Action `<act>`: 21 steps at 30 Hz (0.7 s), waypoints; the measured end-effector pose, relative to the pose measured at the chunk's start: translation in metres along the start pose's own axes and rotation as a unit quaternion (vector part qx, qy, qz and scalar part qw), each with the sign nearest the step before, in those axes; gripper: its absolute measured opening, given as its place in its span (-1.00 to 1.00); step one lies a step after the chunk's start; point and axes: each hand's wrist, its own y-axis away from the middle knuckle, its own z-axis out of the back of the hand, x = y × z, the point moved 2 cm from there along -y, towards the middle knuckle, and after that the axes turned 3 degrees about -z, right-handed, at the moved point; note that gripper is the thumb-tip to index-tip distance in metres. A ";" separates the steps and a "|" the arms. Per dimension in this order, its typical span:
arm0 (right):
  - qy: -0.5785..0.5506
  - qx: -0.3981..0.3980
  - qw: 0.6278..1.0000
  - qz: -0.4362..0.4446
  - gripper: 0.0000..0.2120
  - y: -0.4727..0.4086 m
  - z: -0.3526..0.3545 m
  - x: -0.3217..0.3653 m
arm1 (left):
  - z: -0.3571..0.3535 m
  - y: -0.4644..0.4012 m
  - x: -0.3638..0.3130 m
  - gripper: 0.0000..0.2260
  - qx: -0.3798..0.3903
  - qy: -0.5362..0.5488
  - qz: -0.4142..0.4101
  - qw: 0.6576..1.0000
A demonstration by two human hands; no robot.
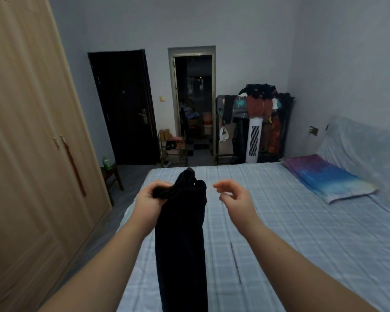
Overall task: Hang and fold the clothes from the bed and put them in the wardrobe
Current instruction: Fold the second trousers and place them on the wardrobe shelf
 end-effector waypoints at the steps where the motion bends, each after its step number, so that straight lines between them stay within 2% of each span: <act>1: 0.027 0.007 1.000 -0.002 -0.59 0.001 0.000 0.001 | 0.003 -0.003 0.000 -0.63 0.004 0.029 0.005 1.000; 5: 0.106 0.098 0.988 0.059 -0.46 0.004 -0.004 0.008 | 0.009 -0.008 -0.008 -0.58 0.033 0.108 0.043 0.993; 9: 0.204 0.160 0.959 0.116 -0.40 -0.002 -0.013 0.021 | 0.006 -0.004 -0.021 -0.57 0.073 0.066 0.041 0.994; 14: 0.305 0.243 0.910 0.142 -0.34 -0.002 -0.020 0.036 | 0.005 -0.001 -0.033 -0.61 0.103 0.057 0.038 0.992; 18: 0.420 0.207 0.857 0.213 -0.47 -0.004 -0.015 0.042 | 0.010 0.000 -0.038 -0.54 0.114 0.043 0.035 0.992; 21: 0.479 0.170 0.832 0.220 -0.64 -0.008 -0.002 0.036 | 0.018 0.000 -0.038 -0.51 0.111 0.039 0.043 0.992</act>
